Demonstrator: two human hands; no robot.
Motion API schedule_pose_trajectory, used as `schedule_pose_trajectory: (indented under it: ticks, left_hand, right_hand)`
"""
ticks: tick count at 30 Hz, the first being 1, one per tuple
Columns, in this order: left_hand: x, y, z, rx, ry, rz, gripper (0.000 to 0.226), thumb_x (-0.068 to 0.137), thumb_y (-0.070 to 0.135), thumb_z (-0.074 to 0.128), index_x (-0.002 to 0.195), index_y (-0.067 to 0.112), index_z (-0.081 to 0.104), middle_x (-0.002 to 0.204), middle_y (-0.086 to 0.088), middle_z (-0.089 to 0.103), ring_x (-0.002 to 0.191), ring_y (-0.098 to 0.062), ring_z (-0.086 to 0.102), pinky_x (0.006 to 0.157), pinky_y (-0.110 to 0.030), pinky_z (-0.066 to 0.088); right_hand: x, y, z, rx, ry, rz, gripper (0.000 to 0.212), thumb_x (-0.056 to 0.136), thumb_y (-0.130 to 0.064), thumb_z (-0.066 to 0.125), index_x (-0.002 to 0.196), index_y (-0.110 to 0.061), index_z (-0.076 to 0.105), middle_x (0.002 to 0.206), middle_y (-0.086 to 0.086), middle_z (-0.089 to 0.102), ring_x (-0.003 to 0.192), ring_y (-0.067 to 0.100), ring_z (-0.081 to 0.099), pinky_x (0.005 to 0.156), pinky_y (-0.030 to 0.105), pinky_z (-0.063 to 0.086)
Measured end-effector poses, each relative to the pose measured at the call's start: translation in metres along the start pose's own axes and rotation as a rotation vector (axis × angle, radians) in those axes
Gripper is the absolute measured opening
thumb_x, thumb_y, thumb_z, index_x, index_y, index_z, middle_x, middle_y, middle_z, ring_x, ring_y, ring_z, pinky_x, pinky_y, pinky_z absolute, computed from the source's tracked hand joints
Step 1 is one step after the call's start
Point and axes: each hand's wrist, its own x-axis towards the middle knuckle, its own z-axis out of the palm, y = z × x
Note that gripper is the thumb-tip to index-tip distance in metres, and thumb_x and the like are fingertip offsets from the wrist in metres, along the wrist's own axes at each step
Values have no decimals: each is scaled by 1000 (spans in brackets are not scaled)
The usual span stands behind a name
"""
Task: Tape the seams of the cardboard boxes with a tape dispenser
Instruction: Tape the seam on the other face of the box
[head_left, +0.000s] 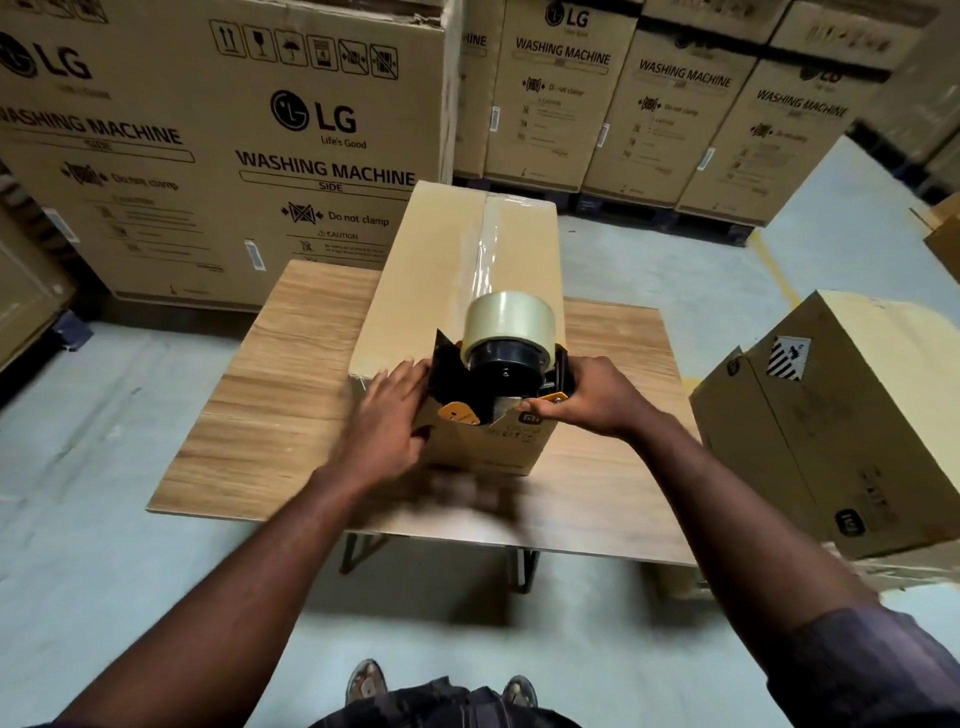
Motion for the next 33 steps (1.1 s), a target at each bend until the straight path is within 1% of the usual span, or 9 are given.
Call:
schedule_pose_trajectory:
  ticks: [5,9,13,15,18,20,24,30,33]
  left_hand:
    - [4,-11,3,38,25,97,86,95,34,63,160,30,7,165,15,-1,152,-6,-1,123,-33,-5]
    - [4,-5,5,20,61,75,81,96,40,61,160,33,12,166,13,7,154,-10,5,125,-40,3]
    - [1,21,12,111,41,-55,88,96,39,59,160,24,2,166,4,-9,153,-20,-10,123,-43,-5]
    - [6,52,17,143,21,-31,88,97,39,57,159,22,-3,165,-1,-17,151,-22,-18,122,-46,-11]
    - [19,100,27,156,-55,96,89,98,37,55,152,23,-14,161,0,-21,147,-18,-23,118,-43,-18]
    - [21,118,30,113,-64,72,90,97,31,57,148,22,-16,159,2,-22,142,-14,-25,114,-38,-20]
    - [19,114,31,71,-34,32,93,95,25,62,150,27,-13,154,14,-22,143,-7,-18,115,-32,-16]
    - [26,106,46,75,-9,69,87,96,43,58,159,32,-1,166,11,-5,153,-11,-2,125,-40,-3]
    - [24,119,52,105,52,3,85,95,40,59,160,26,5,167,7,0,153,-14,2,123,-40,-6]
  right_hand:
    - [-13,25,-16,14,38,11,43,64,-71,75,93,-40,71,90,-19,76,90,3,70,80,39,58]
    - [-42,67,-41,83,85,46,20,75,-42,86,88,-36,72,82,-27,72,82,-5,68,72,26,55]
    - [-52,85,-37,174,95,51,22,77,-34,88,92,-28,72,75,-30,70,73,-10,64,63,11,44]
    - [-50,86,-35,214,98,46,21,78,-30,88,88,-30,70,70,-31,68,69,-12,62,61,8,42]
    - [-49,89,-35,234,87,55,21,78,-31,88,86,-30,69,67,-31,67,66,-11,61,59,8,41]
    - [-50,95,-34,256,88,57,21,78,-30,88,87,-28,70,67,-30,67,65,-11,61,59,8,41]
    - [-53,102,-29,285,124,61,20,78,-29,88,91,-26,73,72,-22,71,69,-8,63,59,8,42]
    - [-70,141,-34,255,162,119,22,76,-25,88,93,-19,75,74,-14,74,70,1,66,63,21,49]
    - [-70,145,-27,242,125,122,22,74,-30,88,88,-23,73,71,-23,71,67,-5,63,62,18,48]
